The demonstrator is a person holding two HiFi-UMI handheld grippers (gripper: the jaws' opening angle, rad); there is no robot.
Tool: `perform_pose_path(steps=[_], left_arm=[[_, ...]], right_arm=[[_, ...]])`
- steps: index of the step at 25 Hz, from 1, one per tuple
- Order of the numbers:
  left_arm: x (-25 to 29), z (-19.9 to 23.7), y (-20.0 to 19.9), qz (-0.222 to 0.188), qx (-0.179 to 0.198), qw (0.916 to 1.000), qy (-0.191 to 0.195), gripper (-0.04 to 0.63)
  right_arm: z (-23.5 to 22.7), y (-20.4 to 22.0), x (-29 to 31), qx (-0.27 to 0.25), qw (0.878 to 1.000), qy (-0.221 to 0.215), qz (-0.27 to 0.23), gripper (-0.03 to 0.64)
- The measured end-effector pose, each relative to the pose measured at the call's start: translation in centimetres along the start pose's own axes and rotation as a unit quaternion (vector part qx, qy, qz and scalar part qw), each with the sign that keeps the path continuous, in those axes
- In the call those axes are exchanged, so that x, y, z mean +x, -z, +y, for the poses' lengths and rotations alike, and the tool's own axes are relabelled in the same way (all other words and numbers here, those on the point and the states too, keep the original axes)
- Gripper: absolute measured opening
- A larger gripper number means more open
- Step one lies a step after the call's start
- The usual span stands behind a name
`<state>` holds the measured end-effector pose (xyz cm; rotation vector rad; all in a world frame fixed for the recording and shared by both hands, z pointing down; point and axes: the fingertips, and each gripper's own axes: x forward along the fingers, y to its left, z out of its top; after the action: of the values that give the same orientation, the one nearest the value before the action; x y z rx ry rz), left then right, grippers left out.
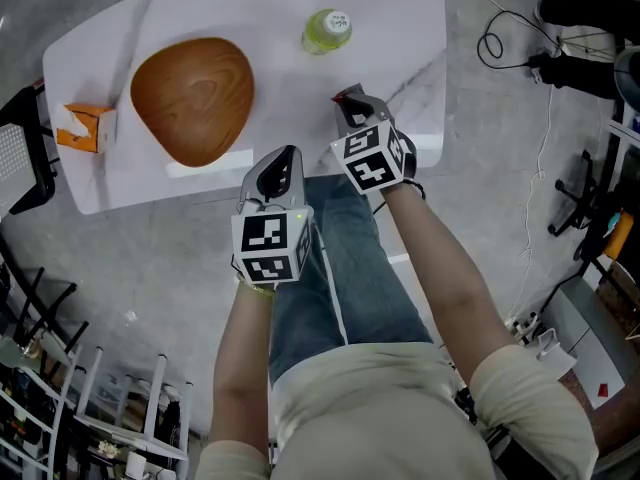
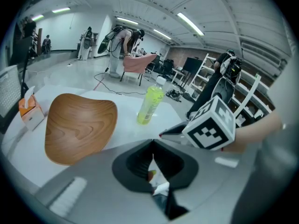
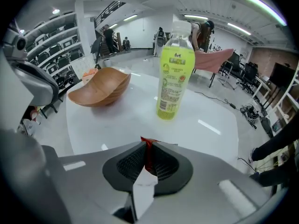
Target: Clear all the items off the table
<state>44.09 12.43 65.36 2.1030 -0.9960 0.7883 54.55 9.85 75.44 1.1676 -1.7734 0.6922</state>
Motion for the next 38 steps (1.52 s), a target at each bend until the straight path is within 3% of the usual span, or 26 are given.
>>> perform_pose_path(steps=[20,38], left_arm=[[-6.1,-2.7,-5.6,-0.013,0.018,0.9998,-0.003,0.009],[-13.1,-3.9,-11.9,-0.052,0.006,0.998,-0.035,0.009]], right_arm=[[0.0,-4.9,-11.5,0.001,0.999,0.013,-0.037,0.034],[1.4,-11.8,-20.9,-0.058,0.994,-0.013,-0.091,0.034]])
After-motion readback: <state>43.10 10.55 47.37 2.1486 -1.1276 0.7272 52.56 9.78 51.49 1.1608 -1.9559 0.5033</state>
